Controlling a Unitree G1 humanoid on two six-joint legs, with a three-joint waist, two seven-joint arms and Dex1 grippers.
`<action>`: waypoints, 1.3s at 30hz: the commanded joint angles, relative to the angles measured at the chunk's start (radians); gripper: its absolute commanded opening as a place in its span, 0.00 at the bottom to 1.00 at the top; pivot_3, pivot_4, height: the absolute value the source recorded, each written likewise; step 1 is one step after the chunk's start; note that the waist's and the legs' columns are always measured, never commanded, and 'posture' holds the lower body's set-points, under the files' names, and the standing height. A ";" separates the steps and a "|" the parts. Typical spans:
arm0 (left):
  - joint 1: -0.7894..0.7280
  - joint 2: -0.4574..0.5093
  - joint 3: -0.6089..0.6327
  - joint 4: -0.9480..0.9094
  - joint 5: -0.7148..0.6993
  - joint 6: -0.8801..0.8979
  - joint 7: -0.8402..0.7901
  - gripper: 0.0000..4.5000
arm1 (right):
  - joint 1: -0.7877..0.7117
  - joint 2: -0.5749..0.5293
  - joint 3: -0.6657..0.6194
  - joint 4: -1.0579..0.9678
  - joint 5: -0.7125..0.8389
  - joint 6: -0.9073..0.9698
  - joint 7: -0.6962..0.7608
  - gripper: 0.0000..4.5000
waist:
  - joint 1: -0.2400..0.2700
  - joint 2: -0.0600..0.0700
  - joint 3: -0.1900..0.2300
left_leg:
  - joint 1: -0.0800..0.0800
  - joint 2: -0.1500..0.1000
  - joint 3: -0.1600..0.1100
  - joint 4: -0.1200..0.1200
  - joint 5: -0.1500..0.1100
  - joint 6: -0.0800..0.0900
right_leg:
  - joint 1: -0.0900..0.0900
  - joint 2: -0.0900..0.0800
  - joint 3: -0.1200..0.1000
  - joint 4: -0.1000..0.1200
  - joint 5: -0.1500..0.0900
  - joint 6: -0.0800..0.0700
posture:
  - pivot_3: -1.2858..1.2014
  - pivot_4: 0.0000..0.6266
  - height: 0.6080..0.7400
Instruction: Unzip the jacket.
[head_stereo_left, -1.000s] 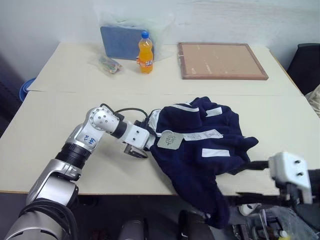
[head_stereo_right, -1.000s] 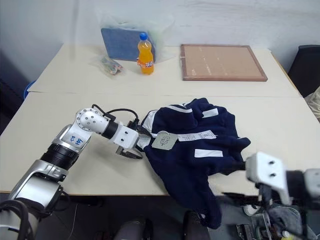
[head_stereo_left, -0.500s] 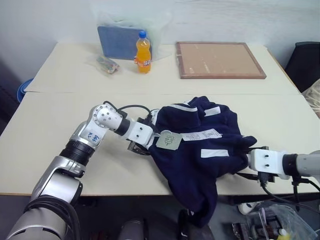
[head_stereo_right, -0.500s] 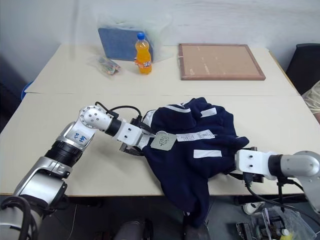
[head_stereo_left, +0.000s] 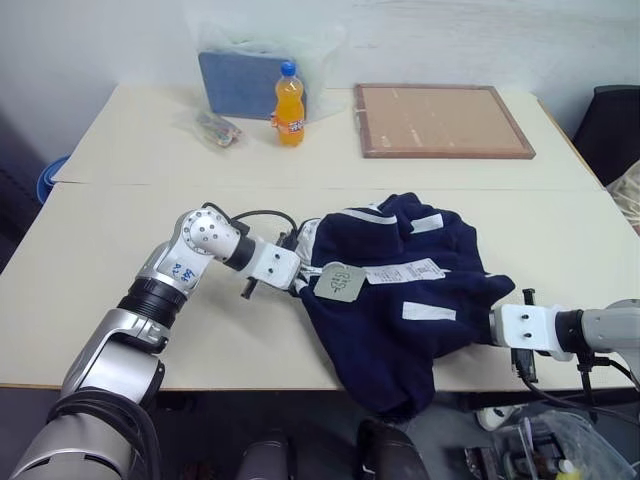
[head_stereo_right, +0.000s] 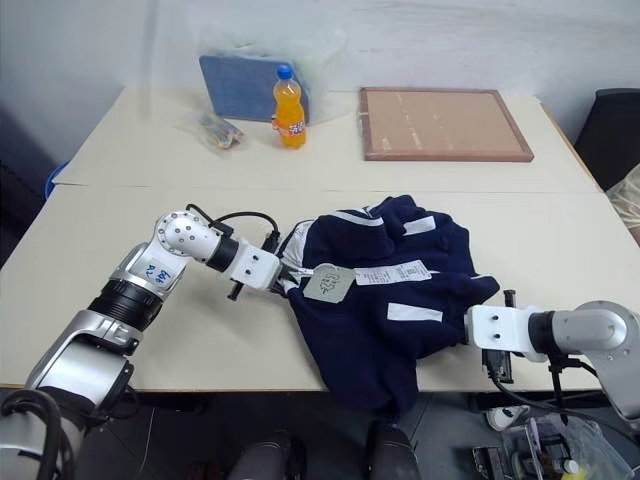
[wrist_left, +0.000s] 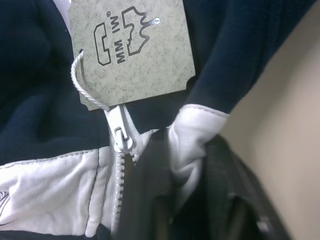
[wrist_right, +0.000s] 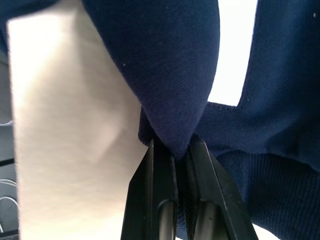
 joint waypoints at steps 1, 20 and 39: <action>0.003 0.062 0.003 -0.023 0.022 -0.085 -0.027 0.02 | 0.088 -0.051 -0.081 -0.134 0.093 0.061 0.074 0.00 | -0.001 0.000 0.000 | 0.000 0.000 0.000 0.000 0.000 0.000 | 0.000 0.000 0.000 0.000 0.000 0.000 | 0.52 0.24 1.00; 0.198 0.161 0.034 -0.277 -0.065 0.069 -0.085 0.07 | 0.339 0.015 -0.175 -0.403 0.103 0.212 0.000 0.06 | 0.000 0.000 0.000 | 0.001 0.000 -0.002 0.001 -0.001 0.000 | 0.001 0.000 0.001 0.001 0.000 0.000 | 0.52 0.24 1.00; 0.113 0.281 0.171 -0.435 -0.411 0.663 -0.293 0.99 | -0.113 -0.111 -0.230 -0.262 0.503 0.532 0.138 1.00 | 0.000 -0.001 0.000 | 0.002 0.001 -0.005 0.001 0.000 0.000 | 0.000 0.000 0.002 0.001 0.000 0.000 | 0.52 0.24 1.00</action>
